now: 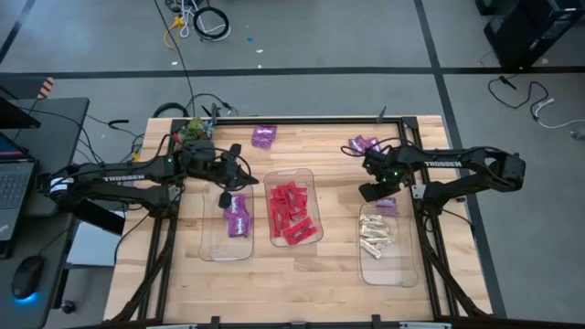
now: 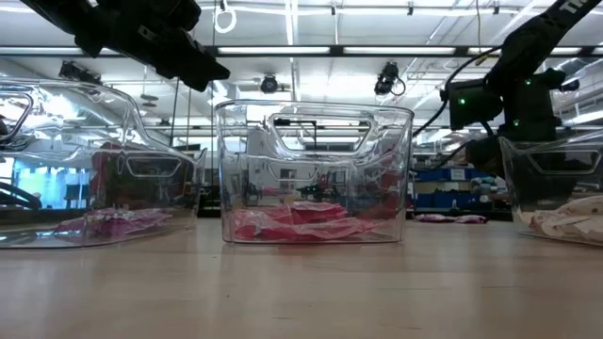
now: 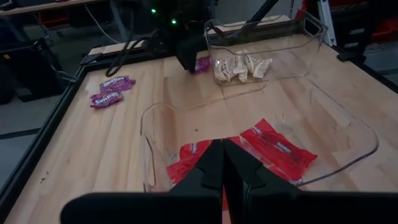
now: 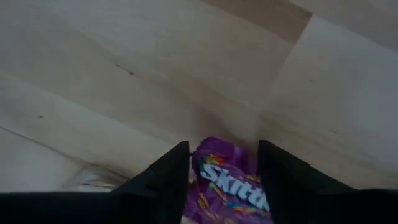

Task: Sort candy
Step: Put the right violet candy pack into the left transparent bin

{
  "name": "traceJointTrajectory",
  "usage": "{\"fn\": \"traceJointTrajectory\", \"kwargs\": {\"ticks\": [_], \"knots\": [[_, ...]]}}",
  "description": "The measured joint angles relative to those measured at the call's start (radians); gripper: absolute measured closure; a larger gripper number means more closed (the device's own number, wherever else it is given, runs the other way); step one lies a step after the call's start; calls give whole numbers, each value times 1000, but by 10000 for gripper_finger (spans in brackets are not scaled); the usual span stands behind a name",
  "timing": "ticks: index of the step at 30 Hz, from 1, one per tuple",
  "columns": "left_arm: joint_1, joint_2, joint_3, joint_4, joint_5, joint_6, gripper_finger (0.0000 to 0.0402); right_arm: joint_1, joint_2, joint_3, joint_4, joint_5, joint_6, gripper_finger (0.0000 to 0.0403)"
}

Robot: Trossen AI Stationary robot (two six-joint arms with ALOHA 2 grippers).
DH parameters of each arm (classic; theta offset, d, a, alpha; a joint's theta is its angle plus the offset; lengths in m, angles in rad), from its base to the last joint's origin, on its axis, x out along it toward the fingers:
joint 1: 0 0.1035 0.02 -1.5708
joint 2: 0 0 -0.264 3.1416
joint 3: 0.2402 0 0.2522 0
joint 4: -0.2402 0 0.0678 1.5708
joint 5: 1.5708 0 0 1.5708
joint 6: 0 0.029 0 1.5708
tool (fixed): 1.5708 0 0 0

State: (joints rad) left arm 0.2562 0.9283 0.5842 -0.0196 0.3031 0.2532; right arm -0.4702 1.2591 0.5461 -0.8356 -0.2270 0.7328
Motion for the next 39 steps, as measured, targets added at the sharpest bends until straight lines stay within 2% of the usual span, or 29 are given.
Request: {"fn": "traceJointTrajectory", "kwargs": {"ticks": [4, 8, 10, 15, 19, 24, 27, 30, 35, 39], "knots": [[0, 0, 0, 0, -50, -27, 398, 0, -1, -25, 5, -1, -26, 288], [0, 0, 0, 2, -87, -48, 398, 0, -1, -25, -2, 16, -61, 370], [0, 0, 0, 11, -92, -49, 398, 0, -1, -8, 7, 29, -88, 393], [0, 0, 0, 35, -100, -55, 398, 3, -1, 72, 2, 72, -132, 398], [0, 0, 0, 69, -145, -75, 398, 4, -1, 170, 0, 121, -184, 401], [0, 22, 1, 202, -147, -170, 398, 17, -1, 332, 34, 239, -258, 402], [0, 66, 1, 291, -143, -211, 398, 44, -2, 409, 165, 298, -304, 402], [0, 126, 1, 350, -143, -230, 398, 84, -2, 436, 386, 309, -359, 402], [-3, 233, 1, 483, -144, -145, 387, 157, -2, 436, 754, 308, -433, 403], [-18, 307, 24, 625, -179, -70, 364, 208, -2, 436, 933, 317, -460, 403]]}}
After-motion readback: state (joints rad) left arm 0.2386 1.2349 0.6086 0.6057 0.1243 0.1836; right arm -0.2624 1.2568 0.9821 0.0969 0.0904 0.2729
